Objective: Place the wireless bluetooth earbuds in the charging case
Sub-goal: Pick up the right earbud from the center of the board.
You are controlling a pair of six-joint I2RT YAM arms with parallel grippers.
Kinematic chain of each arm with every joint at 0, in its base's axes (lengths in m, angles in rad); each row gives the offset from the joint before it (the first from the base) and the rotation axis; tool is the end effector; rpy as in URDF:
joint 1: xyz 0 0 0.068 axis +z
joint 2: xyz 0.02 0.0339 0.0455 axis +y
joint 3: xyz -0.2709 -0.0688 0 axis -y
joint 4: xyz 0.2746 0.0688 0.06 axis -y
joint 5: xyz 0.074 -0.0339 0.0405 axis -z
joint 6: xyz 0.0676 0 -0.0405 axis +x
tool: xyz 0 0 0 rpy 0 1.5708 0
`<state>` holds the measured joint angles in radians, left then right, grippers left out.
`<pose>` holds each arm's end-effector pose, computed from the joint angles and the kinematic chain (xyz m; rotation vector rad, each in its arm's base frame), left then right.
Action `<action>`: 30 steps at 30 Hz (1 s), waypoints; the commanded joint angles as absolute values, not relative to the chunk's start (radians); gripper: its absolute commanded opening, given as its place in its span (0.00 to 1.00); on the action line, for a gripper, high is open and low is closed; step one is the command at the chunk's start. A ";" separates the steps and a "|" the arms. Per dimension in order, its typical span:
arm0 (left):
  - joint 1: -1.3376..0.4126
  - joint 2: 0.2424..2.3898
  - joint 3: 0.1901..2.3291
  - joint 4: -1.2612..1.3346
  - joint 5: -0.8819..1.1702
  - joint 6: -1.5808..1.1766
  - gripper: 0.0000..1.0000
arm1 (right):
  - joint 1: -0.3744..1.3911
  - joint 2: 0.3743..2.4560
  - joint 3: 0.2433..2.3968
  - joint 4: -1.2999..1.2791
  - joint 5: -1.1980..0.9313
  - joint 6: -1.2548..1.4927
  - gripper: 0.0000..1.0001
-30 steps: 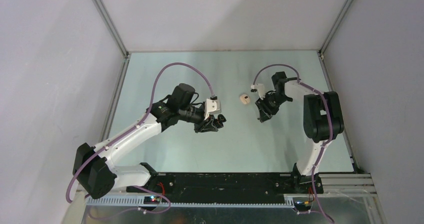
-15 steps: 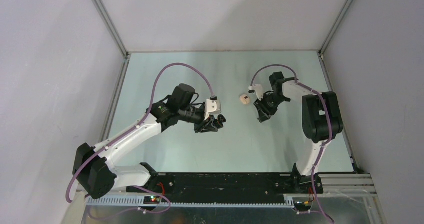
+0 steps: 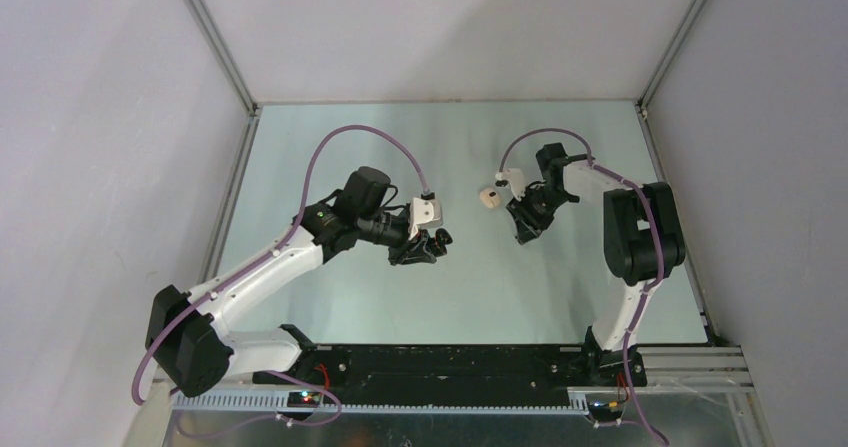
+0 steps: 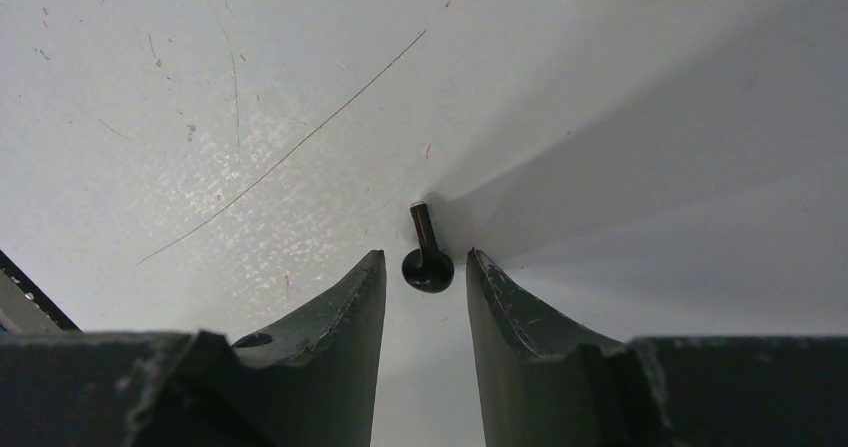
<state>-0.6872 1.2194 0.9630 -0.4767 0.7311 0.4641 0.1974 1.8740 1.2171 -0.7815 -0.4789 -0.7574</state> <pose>0.2033 -0.2252 0.2731 1.5255 1.6559 -0.9542 0.3593 0.1036 0.1190 -1.3367 2.4846 0.6102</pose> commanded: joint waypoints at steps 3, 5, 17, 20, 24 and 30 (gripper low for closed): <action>-0.698 1.218 0.978 -0.470 0.730 0.482 0.00 | 0.204 1.871 1.186 -0.756 -0.435 -0.786 0.38; -0.697 1.219 0.981 -0.472 0.731 0.482 0.00 | 0.208 1.868 1.183 -0.750 -0.431 -0.785 0.34; -0.698 1.218 0.982 -0.474 0.731 0.482 0.00 | 0.218 1.850 1.159 -0.720 -0.395 -0.786 0.27; -0.698 1.219 0.982 -0.473 0.729 0.482 0.00 | 0.218 1.821 1.159 -0.729 -0.419 -0.782 0.26; -0.699 1.225 0.981 -0.456 0.710 0.461 0.00 | 0.219 1.692 1.160 -0.744 -0.444 -0.767 0.25; -0.710 1.243 0.974 -0.405 0.655 0.423 0.00 | 0.246 1.496 1.174 -0.762 -0.424 -0.717 0.24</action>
